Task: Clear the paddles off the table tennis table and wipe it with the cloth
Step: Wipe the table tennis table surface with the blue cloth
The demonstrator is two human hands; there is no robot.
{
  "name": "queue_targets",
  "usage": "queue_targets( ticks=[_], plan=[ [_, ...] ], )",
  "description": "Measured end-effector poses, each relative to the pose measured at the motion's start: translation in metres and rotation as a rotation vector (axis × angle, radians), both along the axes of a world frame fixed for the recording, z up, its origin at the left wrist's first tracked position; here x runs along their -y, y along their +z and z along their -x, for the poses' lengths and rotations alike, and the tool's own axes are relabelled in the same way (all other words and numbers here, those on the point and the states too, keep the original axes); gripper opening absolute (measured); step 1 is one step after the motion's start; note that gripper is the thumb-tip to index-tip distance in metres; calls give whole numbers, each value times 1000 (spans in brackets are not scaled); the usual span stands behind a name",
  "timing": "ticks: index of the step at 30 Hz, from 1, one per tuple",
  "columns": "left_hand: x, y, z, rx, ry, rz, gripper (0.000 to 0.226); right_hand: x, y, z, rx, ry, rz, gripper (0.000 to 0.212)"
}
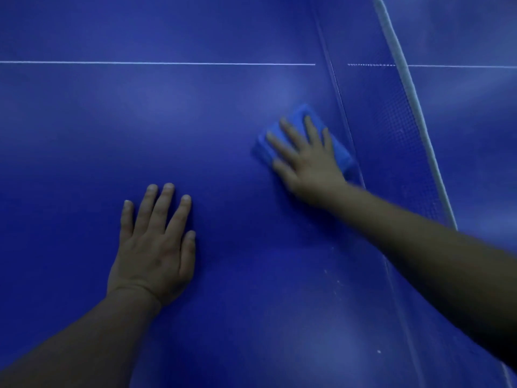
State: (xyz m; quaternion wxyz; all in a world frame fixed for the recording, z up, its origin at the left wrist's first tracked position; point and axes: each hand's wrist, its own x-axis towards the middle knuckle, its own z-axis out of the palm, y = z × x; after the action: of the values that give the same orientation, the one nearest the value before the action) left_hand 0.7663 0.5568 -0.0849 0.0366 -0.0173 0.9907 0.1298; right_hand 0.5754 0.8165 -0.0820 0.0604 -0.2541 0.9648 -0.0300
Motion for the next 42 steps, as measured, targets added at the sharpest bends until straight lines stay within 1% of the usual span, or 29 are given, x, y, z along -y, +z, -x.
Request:
queue_targets(
  ticks=[3,5,6,7,8,10,11,12,13,14,15,17,18,19,21,23,24,28,31,32,33,34,36,39,42],
  plan=[
    [-2,-1,0,3,-1,-3,63,-58,1,-105,11,376,8,52],
    [-2,0,1,8,3,-13,63,-78,5,-123,57,503,-16,51],
    [-1,0,1,7,6,-15,64,-75,6,-110,64,500,-25,51],
    [-1,0,1,7,7,-15,64,-65,6,-90,42,442,-23,52],
    [-1,0,0,9,5,-14,64,-47,5,-64,14,315,2,54],
    [-2,0,1,11,7,-10,64,-5,3,-4,1,-17,52,55],
    [-2,0,1,9,8,-7,64,16,3,20,11,-141,56,56],
    [-2,0,1,7,10,-2,64,32,3,34,26,-217,49,56],
    [-2,0,1,2,11,3,63,44,1,37,24,-214,28,57],
    [-2,-1,2,-7,8,6,63,48,-2,29,3,-144,14,56],
    [-2,-1,2,-16,4,9,62,46,-2,11,-25,-22,16,56],
    [-2,0,3,-20,3,15,62,24,-2,-36,-44,247,32,53],
    [-2,0,2,-14,6,16,62,10,-1,-56,-32,336,30,51],
    [-2,1,2,-10,8,17,62,0,1,-67,-28,378,31,50],
    [-2,2,2,-17,11,22,62,2,4,-60,-1,332,35,49],
    [-2,3,1,-44,16,19,60,34,8,-42,29,263,26,50],
    [-2,3,0,-68,22,19,58,53,8,-32,32,283,19,50],
    [-2,2,-4,-114,31,35,51,124,6,-2,30,570,-47,49],
    [-2,3,-5,-111,37,29,48,169,-1,-6,-14,675,-70,50],
    [-3,4,-5,-110,40,24,47,182,-4,-10,-22,651,-60,50],
    [-3,4,-5,-108,41,22,47,193,-5,-12,-22,580,-40,50],
    [-3,5,-5,-103,40,21,48,200,-5,-9,-17,462,-13,50],
    [-3,5,-4,-97,36,14,49,192,-6,8,4,151,15,51],
    [-2,5,-4,-75,34,-1,49,123,-9,30,29,-268,-5,52],
    [-1,6,-3,-51,36,-16,49,45,-1,6,96,-555,10,56]
  ],
)
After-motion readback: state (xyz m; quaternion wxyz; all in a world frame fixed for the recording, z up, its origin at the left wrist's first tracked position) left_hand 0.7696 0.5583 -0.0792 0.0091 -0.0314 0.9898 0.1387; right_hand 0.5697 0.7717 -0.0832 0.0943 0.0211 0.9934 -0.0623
